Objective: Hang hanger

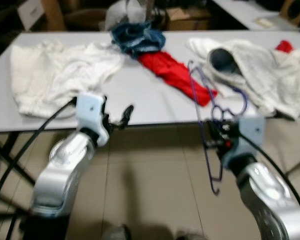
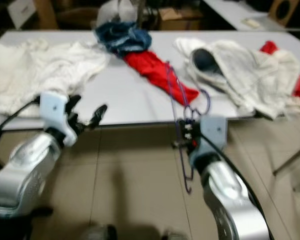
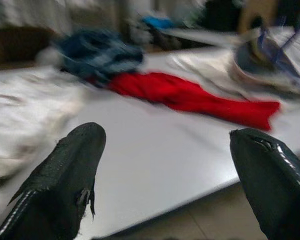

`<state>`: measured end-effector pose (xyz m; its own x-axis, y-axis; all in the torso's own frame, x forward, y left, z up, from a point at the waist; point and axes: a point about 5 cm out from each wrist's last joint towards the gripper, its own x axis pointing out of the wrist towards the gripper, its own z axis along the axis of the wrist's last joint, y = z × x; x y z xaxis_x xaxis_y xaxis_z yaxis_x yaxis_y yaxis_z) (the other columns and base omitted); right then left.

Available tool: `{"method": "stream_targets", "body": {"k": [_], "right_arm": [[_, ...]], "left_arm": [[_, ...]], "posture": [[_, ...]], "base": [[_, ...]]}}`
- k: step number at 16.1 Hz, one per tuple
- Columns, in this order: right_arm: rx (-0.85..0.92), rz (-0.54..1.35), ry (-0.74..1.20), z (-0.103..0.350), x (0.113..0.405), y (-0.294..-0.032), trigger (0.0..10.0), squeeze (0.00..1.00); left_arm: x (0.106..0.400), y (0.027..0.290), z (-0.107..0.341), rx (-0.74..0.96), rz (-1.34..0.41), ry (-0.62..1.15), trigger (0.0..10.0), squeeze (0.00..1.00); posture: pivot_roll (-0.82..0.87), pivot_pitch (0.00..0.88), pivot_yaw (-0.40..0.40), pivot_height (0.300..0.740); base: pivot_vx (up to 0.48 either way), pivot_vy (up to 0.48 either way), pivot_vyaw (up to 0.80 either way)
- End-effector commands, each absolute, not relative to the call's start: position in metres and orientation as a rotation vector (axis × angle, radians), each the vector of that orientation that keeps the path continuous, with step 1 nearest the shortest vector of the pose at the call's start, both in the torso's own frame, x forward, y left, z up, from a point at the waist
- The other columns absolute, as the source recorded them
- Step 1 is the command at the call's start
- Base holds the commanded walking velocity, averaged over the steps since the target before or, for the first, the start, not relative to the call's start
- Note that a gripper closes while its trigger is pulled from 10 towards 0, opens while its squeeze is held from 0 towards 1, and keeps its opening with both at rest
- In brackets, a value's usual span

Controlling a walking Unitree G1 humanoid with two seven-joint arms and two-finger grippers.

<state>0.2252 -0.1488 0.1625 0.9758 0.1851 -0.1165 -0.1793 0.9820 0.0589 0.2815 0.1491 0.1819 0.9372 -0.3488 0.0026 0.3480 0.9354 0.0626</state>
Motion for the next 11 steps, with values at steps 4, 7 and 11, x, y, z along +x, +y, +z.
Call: {"method": "stream_targets", "body": {"k": [4, 7, 11], "right_arm": [[0.052, 0.195, 0.102, 0.1653, 0.2278, -0.1493, 10.0, 0.00], [0.045, 0.205, 0.102, 0.1648, 0.2284, -0.1488, 10.0, 0.00], [0.041, 0.217, 0.098, 0.1650, 0.2295, -0.1480, 10.0, 0.00]], "left_arm": [[0.2816, 0.1504, 0.1752, 0.054, -0.351, 0.015, 10.0, 0.00], [0.2812, 0.1502, 0.1732, 0.050, -0.351, 0.020, 10.0, 0.00], [0.2812, 0.1501, 0.1727, 0.049, -0.352, 0.020, 10.0, 0.00]], "posture": [[0.00, 0.062, 0.019, 0.740], [0.00, 0.062, 0.014, 0.740], [0.00, 0.052, 0.010, 0.740]], "base": [[0.270, 0.000, 0.00], [0.291, 0.000, 0.00], [0.310, 0.000, 0.00]]}}
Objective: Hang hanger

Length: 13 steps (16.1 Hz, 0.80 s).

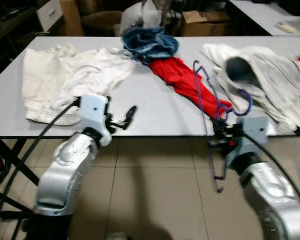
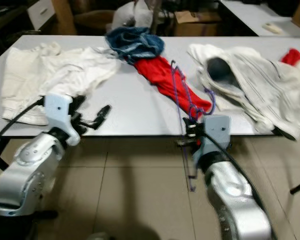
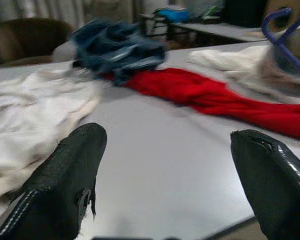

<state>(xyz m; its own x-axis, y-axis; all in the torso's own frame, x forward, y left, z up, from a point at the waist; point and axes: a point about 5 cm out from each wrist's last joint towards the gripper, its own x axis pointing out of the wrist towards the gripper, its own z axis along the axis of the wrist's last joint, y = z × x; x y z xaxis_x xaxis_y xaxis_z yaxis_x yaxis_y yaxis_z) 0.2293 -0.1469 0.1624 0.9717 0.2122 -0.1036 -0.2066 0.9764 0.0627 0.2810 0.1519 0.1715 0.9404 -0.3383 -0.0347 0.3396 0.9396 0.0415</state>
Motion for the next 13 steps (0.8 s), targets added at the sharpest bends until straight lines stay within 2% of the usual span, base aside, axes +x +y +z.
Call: {"method": "stream_targets", "body": {"k": [1, 9, 13], "right_arm": [[0.054, 0.221, 0.098, 0.165, 0.230, -0.148, 10.0, 0.00], [0.054, 0.210, 0.098, 0.165, 0.227, -0.152, 10.0, 0.00], [0.040, 0.201, 0.085, 0.167, 0.225, -0.155, 10.0, 0.00]], "left_arm": [[0.281, 0.150, 0.172, 0.050, -0.355, 0.020, 10.0, 0.00], [0.281, 0.142, 0.167, 0.061, -0.408, 0.034, 10.0, 0.00], [0.281, 0.138, 0.165, 0.066, -0.424, 0.035, 10.0, 0.00]], "posture": [[0.00, 0.052, 0.010, 0.740], [-0.01, 0.044, 0.019, 0.740], [-0.02, 0.049, 0.016, 0.740]], "base": [[0.311, 0.000, 0.00], [0.311, 0.000, -0.80], [0.312, 0.000, 0.00]]}}
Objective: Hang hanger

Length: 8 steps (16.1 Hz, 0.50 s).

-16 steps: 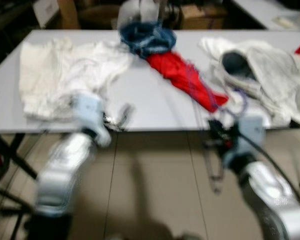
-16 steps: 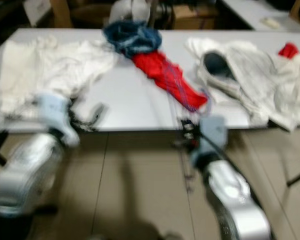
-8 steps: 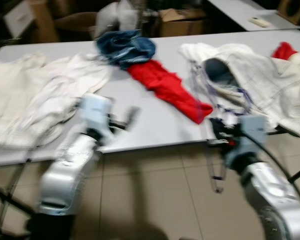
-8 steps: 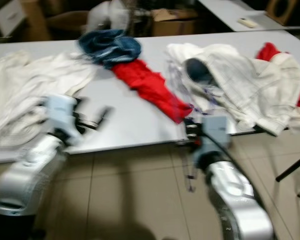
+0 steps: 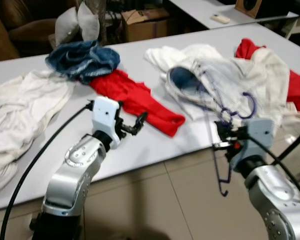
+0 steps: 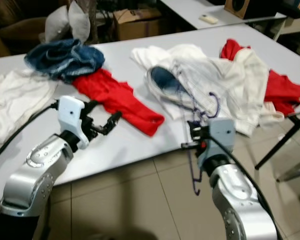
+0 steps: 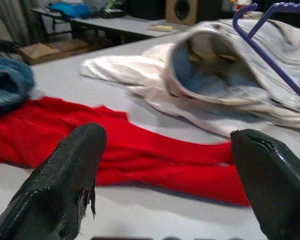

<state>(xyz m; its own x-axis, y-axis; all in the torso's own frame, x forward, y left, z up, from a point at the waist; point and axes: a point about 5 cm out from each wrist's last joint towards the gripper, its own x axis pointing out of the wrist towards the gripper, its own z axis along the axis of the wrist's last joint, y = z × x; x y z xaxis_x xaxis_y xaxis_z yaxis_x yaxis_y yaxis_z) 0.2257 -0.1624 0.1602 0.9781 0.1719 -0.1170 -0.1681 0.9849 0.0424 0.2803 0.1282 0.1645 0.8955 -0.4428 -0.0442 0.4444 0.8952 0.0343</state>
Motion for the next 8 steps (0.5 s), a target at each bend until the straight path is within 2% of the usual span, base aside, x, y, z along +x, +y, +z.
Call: {"method": "stream_targets", "body": {"k": [1, 5, 6, 7, 8], "right_arm": [[0.039, 0.203, 0.081, 0.168, 0.225, -0.155, 10.0, 0.00], [0.048, 0.205, 0.039, 0.175, 0.224, -0.156, 10.0, 0.00], [0.055, 0.213, 0.028, 0.178, 0.222, -0.157, 10.0, 0.00], [0.058, 0.233, 0.015, 0.181, 0.221, -0.158, 10.0, 0.00], [0.054, 0.249, 0.009, 0.183, 0.221, -0.159, 10.0, 0.00]], "left_arm": [[0.281, 0.137, 0.165, 0.066, -0.429, 0.037, 10.0, 0.00], [0.282, 0.129, 0.157, 0.085, -0.492, 0.067, 10.0, 0.00], [0.280, 0.123, 0.154, 0.082, -0.554, 0.072, 10.0, 0.00], [0.277, 0.117, 0.150, 0.098, -0.633, 0.080, 10.0, 1.00], [0.278, 0.114, 0.149, 0.118, -0.658, 0.083, 10.0, 1.00]], "posture": [[-0.02, 0.050, 0.016, 0.740], [-0.04, 0.058, 0.020, 0.740], [-0.04, 0.061, 0.018, 0.740], [-0.04, 0.063, 0.015, 0.740], [-0.04, 0.065, 0.010, 0.740]], "base": [[0.311, 0.000, 0.00], [0.288, 0.000, 0.00], [0.000, 0.000, 0.00], [0.000, 0.000, 0.00], [0.000, 0.000, 0.00]]}}
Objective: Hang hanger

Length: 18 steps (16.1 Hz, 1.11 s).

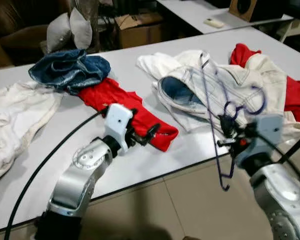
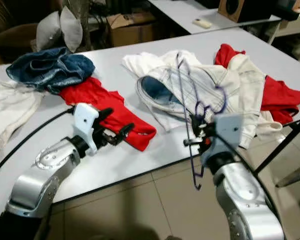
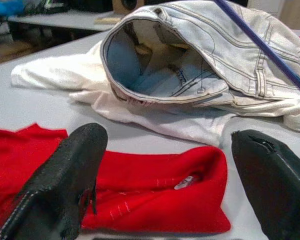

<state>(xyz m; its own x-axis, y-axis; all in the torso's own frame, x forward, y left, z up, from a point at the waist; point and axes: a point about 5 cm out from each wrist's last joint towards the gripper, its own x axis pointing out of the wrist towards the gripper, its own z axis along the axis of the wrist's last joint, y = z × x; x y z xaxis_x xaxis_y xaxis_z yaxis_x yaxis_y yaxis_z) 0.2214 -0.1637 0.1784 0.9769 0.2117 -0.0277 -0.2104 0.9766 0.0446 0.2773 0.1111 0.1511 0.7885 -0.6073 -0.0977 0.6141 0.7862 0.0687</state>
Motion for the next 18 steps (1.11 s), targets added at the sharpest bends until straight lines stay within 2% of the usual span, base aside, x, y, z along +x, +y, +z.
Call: {"method": "stream_targets", "body": {"k": [1, 2, 3, 4, 5, 8, 12, 13, 14, 18], "right_arm": [[0.046, 0.255, 0.003, 0.185, 0.221, -0.162, 10.0, 0.00], [0.029, 0.235, 0.000, 0.187, 0.222, -0.172, 10.0, 0.00], [0.018, 0.201, 0.007, 0.186, 0.224, -0.179, 10.0, 0.00], [0.008, 0.161, 0.017, 0.185, 0.225, -0.185, 10.0, 0.00], [-0.005, 0.127, 0.032, 0.184, 0.225, -0.191, 10.0, 0.00], [-0.015, 0.105, 0.051, 0.183, 0.222, -0.197, 10.0, 0.00], [-0.018, 0.105, 0.057, 0.181, 0.222, -0.195, 10.0, 0.00], [-0.006, 0.093, 0.049, 0.182, 0.222, -0.194, 10.0, 0.00], [0.001, 0.087, 0.058, 0.180, 0.220, -0.195, 10.0, 0.00], [-0.007, 0.116, 0.070, 0.179, 0.223, -0.190, 10.0, 0.00]], "left_arm": [[0.282, 0.112, 0.146, 0.141, -0.670, 0.089, 10.0, 1.00], [0.288, 0.105, 0.140, 0.174, -0.711, 0.119, 10.0, 1.00], [0.293, 0.100, 0.136, 0.194, -0.739, 0.131, 10.0, 0.75], [0.298, 0.093, 0.132, 0.203, -0.772, 0.144, 10.0, 0.27], [0.303, 0.086, 0.127, 0.221, -0.804, 0.157, 10.0, 0.00], [0.322, 0.078, 0.106, 0.278, -0.782, 0.234, 10.0, 0.00], [0.325, 0.084, 0.083, 0.347, -0.782, 0.376, 10.0, 0.00], [0.323, 0.085, 0.082, 0.302, -0.800, 0.394, 3.8, 0.00], [0.322, 0.083, 0.081, 0.278, -0.814, 0.396, 0.0, 0.00], [0.320, 0.083, 0.077, 0.259, -0.844, 0.395, 0.0, 0.00]], "posture": [[-0.05, 0.065, 0.010, 0.740], [-0.05, 0.064, 0.005, 0.740], [-0.05, 0.064, 0.002, 0.740], [-0.06, 0.064, 0.001, 0.740], [-0.07, 0.063, 0.002, 0.740], [-0.09, 0.065, 0.007, 0.740], [-0.09, 0.064, 0.029, 0.740], [-0.08, 0.077, 0.026, 0.740], [-0.08, 0.078, 0.022, 0.740], [-0.07, 0.086, 0.003, 0.740]], "base": [[0.000, 0.000, 0.00], [0.000, 0.000, 0.00], [0.000, 0.000, 0.00], [0.000, 0.000, 0.00], [0.000, 0.000, 0.00], [0.000, 0.000, 0.00], [0.000, 0.000, 0.00], [0.000, 0.000, 0.00], [0.000, 0.000, 0.00], [0.000, 0.000, 0.00]]}}
